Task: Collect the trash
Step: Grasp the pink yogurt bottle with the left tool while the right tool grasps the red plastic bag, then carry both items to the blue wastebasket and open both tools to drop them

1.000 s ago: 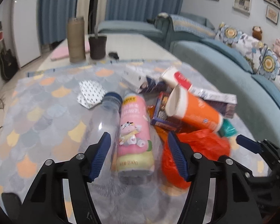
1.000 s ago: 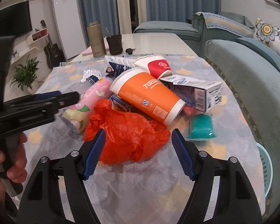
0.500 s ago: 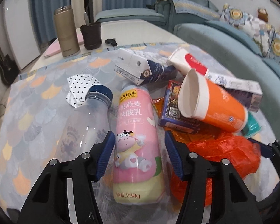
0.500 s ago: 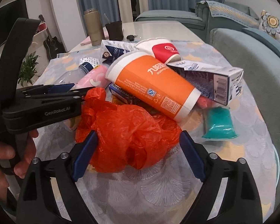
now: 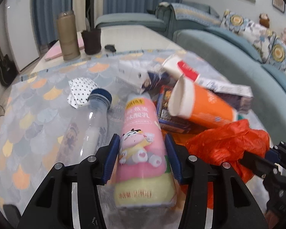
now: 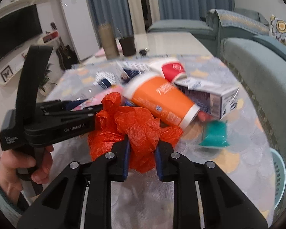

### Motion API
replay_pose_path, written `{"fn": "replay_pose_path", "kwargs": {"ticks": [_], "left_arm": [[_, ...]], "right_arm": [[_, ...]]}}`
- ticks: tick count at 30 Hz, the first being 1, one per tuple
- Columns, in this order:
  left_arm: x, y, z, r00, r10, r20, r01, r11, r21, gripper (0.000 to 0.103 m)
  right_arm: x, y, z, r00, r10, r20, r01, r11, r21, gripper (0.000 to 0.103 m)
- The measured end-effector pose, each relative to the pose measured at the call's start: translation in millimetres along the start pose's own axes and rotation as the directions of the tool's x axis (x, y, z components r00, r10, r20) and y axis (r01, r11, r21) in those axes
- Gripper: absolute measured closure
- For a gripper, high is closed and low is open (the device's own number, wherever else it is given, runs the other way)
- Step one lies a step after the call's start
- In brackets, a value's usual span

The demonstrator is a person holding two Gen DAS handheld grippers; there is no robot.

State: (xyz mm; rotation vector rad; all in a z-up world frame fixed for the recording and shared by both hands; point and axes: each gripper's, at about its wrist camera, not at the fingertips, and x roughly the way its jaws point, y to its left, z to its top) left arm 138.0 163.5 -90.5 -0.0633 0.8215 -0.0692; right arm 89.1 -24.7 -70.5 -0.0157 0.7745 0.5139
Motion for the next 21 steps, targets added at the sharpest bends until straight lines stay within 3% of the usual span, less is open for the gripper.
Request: {"fn": "replay_pose_path", "kwargs": {"ticks": [7, 13, 14, 15, 18, 21], "left_arm": [[-64.0, -24.1, 5.6, 0.989, -0.072, 0.132, 0.074, 0.997, -0.009, 0.058], [-99.3, -75.0, 25.4, 0.957, -0.2, 0.209, 0.199, 0.98, 0.029, 0.065], [-102.2, -89.0, 29.3, 0.949, -0.231, 0.215, 0.226, 0.973, 0.047, 0.073], [-103.2, -103.9, 33.3, 0.942, -0.254, 0.217, 0.245, 0.967, 0.068, 0.102], [-93.4, -133.4, 39.3, 0.949, -0.266, 0.168, 0.249, 0.962, 0.115, 0.103], [-82.1, -132.6, 20.0, 0.973, -0.192, 0.128, 0.179, 0.978, 0.109, 0.086]], "right_arm": [[-67.6, -25.6, 7.4, 0.992, -0.025, 0.12, 0.019, 0.998, 0.057, 0.084], [-124.4, -73.7, 5.9, 0.971, -0.131, 0.198, 0.1, 0.982, 0.159, 0.084], [-135.5, -86.2, 4.2, 0.965, -0.157, 0.209, 0.119, 0.976, 0.184, 0.084], [-145.0, -99.6, 1.8, 0.96, -0.178, 0.215, 0.133, 0.969, 0.209, 0.084], [-162.1, -137.7, -10.7, 0.949, -0.236, 0.207, 0.172, 0.943, 0.286, 0.084], [-175.4, -163.3, -27.5, 0.944, -0.261, 0.202, 0.182, 0.922, 0.34, 0.084]]}}
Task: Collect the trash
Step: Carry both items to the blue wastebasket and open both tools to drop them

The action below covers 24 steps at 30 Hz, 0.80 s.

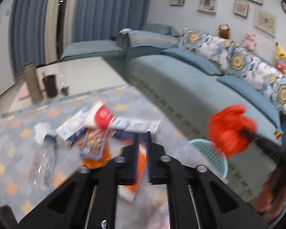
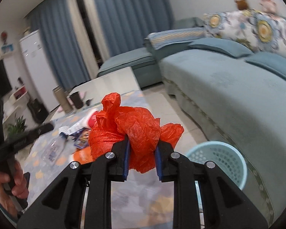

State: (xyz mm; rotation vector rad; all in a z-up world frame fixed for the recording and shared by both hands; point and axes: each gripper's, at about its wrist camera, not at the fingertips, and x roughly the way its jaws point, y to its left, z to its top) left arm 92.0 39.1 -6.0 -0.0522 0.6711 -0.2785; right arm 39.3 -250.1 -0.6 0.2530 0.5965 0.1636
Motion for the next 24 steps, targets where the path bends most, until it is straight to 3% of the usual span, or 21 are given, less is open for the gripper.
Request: {"fn": "replay_pose_path", "kwargs": {"ticks": [1, 3, 4, 5, 6, 7, 8, 10, 12, 15, 16, 17, 20, 24], "left_arm": [[4.1, 6.7, -13.0, 0.999, 0.013, -0.037, -0.014, 1.0, -0.017, 0.076], [3.7, 16.9, -33.8, 0.997, 0.008, -0.078, -0.012, 0.999, -0.049, 0.076], [2.5, 20.6, -39.5, 0.995, -0.017, -0.101, 0.011, 0.998, -0.062, 0.076], [-2.9, 19.9, -48.5, 0.99, -0.068, -0.127, 0.06, 0.996, -0.067, 0.069], [-10.4, 17.1, -57.1, 0.981, -0.126, -0.144, 0.12, 0.992, -0.049, 0.06], [-15.9, 6.1, -64.5, 0.97, -0.182, -0.164, 0.181, 0.983, -0.021, 0.03], [-17.3, -15.1, -75.5, 0.958, -0.197, -0.206, 0.212, 0.976, 0.05, 0.015], [-8.6, -52.1, -95.1, 0.934, -0.205, -0.292, 0.268, 0.943, 0.198, 0.018], [16.2, -85.4, -124.3, 0.901, -0.161, -0.402, 0.305, 0.895, 0.324, 0.031], [39.8, -93.1, -144.5, 0.872, -0.173, -0.458, 0.334, 0.894, 0.298, 0.034], [44.9, -93.9, -147.9, 0.874, -0.156, -0.46, 0.319, 0.899, 0.301, 0.049], [50.4, -93.6, -151.7, 0.879, -0.126, -0.46, 0.291, 0.906, 0.308, 0.052], [57.9, -77.6, -147.1, 0.886, -0.145, -0.44, 0.271, 0.933, 0.237, 0.052], [57.7, -66.1, -135.2, 0.898, -0.158, -0.412, 0.259, 0.944, 0.203, 0.053]], "right_arm": [[-2.5, -9.9, -3.3, 1.0, -0.002, -0.003, 0.002, 1.0, 0.017, 0.084], [-2.8, -21.0, -7.9, 1.0, -0.008, -0.017, 0.009, 0.999, 0.038, 0.084], [-5.0, -25.9, -11.0, 1.0, -0.009, -0.025, 0.01, 0.999, 0.044, 0.084], [-6.6, -27.2, -12.5, 1.0, -0.01, -0.028, 0.012, 0.999, 0.044, 0.084], [-10.5, -31.4, -14.1, 1.0, -0.015, -0.027, 0.016, 0.999, 0.044, 0.084], [-14.0, -34.4, -15.3, 1.0, -0.014, -0.025, 0.015, 0.999, 0.047, 0.084], [-17.6, -38.0, -16.2, 1.0, -0.008, -0.023, 0.009, 0.999, 0.054, 0.084], [-22.9, -44.7, -16.6, 1.0, -0.007, -0.021, 0.008, 0.997, 0.07, 0.084], [-29.8, -51.0, -14.8, 1.0, -0.02, -0.009, 0.021, 0.997, 0.08, 0.084], [-39.4, -58.0, -15.4, 0.999, -0.038, 0.013, 0.036, 0.996, 0.087, 0.084], [-40.9, -61.9, -15.6, 0.999, -0.039, 0.012, 0.037, 0.995, 0.097, 0.084], [-41.7, -63.8, -16.0, 0.999, -0.035, 0.009, 0.034, 0.994, 0.104, 0.084], [-41.1, -70.8, -18.3, 0.999, -0.047, -0.005, 0.048, 0.993, 0.108, 0.084], [-37.3, -78.6, -21.1, 0.998, -0.057, -0.006, 0.057, 0.991, 0.123, 0.084]]}}
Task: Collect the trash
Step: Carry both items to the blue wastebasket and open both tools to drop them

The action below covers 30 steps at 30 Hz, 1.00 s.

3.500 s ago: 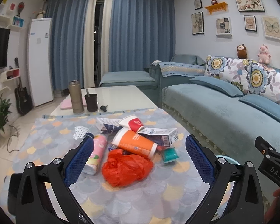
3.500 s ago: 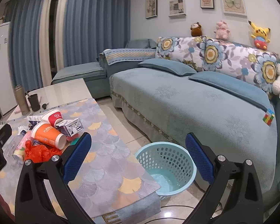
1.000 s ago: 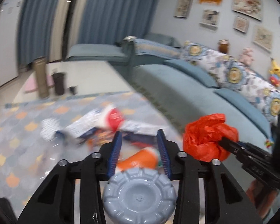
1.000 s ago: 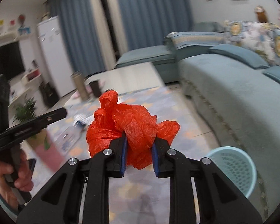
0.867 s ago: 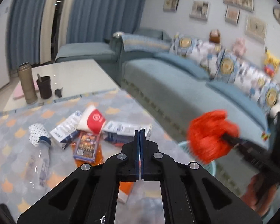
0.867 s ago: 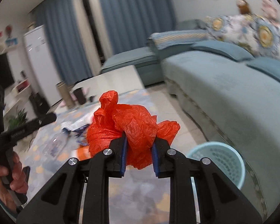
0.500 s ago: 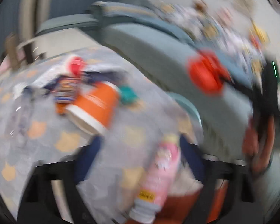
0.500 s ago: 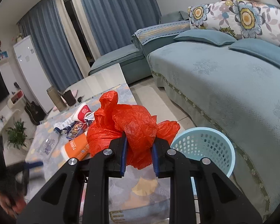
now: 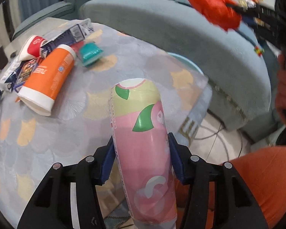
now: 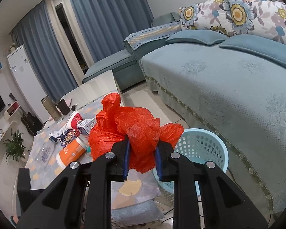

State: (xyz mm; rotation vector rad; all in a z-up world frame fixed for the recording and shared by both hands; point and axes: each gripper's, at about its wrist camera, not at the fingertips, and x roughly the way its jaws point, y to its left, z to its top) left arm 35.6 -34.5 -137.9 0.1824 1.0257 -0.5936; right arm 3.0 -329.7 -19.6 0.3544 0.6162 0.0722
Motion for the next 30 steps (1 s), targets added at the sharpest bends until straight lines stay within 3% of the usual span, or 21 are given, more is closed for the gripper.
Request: {"fn": "replay_pose_path", "kwargs": {"ticks": [4, 8, 12, 17, 22, 30], "left_arm": [[-17.4, 0.0, 13.5, 0.998, -0.005, 0.062, 0.006, 1.0, -0.016, 0.054], [-35.5, -4.7, 47.1, 0.988, -0.031, 0.152, 0.034, 0.999, -0.022, 0.055], [-48.5, -14.2, 91.5, 0.967, -0.103, 0.234, 0.11, 0.994, -0.019, 0.056], [-41.5, -43.8, 145.6, 0.948, -0.14, 0.287, 0.142, 0.99, 0.014, 0.056], [-11.7, -80.6, 176.6, 0.95, -0.164, 0.266, 0.162, 0.986, 0.03, 0.056], [61.2, -95.8, 185.6, 0.979, -0.141, 0.149, 0.141, 0.99, 0.009, 0.056]], "right_arm": [[5.4, -4.9, -0.1, 1.0, -0.013, 0.001, 0.013, 1.0, 0.008, 0.084], [3.1, -14.1, 6.3, 0.999, -0.039, 0.022, 0.038, 0.999, 0.019, 0.084], [0.4, -31.3, 10.0, 0.995, -0.093, 0.037, 0.091, 0.995, 0.04, 0.084], [11.9, -65.3, 6.4, 0.986, -0.168, 0.006, 0.167, 0.982, 0.093, 0.084], [35.6, -96.0, -5.5, 0.961, -0.27, -0.058, 0.275, 0.954, 0.117, 0.084], [82.8, -129.3, -28.6, 0.931, -0.306, -0.199, 0.339, 0.927, 0.162, 0.081]]}}
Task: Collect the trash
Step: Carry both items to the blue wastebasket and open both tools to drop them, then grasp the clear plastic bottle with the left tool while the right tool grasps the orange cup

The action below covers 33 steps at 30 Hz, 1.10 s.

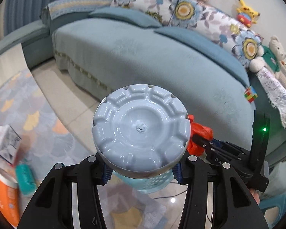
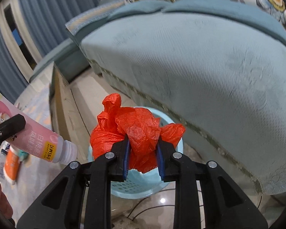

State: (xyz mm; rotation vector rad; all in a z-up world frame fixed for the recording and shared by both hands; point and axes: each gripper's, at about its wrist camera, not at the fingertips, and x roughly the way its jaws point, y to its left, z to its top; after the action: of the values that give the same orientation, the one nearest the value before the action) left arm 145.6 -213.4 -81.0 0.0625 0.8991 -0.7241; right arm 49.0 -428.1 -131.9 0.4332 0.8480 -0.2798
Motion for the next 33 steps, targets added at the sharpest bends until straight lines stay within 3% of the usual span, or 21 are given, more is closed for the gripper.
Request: {"fn": "replay_pose_path", "kwargs": {"ticks": [5, 10, 16, 22, 26, 29, 33], "left_arm": [[18.3, 5.7, -2.4, 0.999, 0.013, -0.042, -0.013, 1.0, -0.012, 0.052], [21.6, 8.6, -2.7, 0.999, 0.015, -0.045, -0.016, 1.0, -0.02, 0.049], [12.4, 11.1, -3.8, 1.0, -0.005, -0.02, 0.004, 1.0, -0.022, 0.049], [-16.1, 16.6, -3.7, 0.997, -0.052, 0.061, 0.054, 0.998, -0.038, 0.048], [-50.8, 20.2, -2.5, 0.988, -0.049, 0.143, 0.054, 0.998, -0.035, 0.04], [-89.8, 28.7, -3.9, 0.975, -0.025, 0.22, 0.035, 0.999, -0.039, 0.039], [-146.0, 56.8, -15.9, 0.947, 0.037, 0.32, -0.008, 0.996, -0.091, 0.032]], "right_arm": [[22.3, 0.9, -8.6, 0.998, -0.011, -0.057, 0.012, 1.0, 0.004, 0.078], [32.6, 0.3, -14.3, 0.997, -0.016, -0.08, 0.017, 1.0, 0.011, 0.062], [25.7, 3.7, -12.4, 0.998, -0.008, -0.058, 0.009, 1.0, 0.005, 0.062], [3.9, 15.5, -8.8, 0.999, 0.047, 0.001, -0.047, 0.999, -0.019, 0.062], [-24.0, 44.6, -6.3, 0.993, 0.097, 0.074, -0.09, 0.992, -0.094, 0.062], [-45.5, 74.6, -3.2, 0.983, 0.148, 0.113, -0.129, 0.979, -0.156, 0.054], [-70.1, 124.2, -6.8, 0.964, 0.233, 0.132, -0.196, 0.95, -0.244, 0.052]]}}
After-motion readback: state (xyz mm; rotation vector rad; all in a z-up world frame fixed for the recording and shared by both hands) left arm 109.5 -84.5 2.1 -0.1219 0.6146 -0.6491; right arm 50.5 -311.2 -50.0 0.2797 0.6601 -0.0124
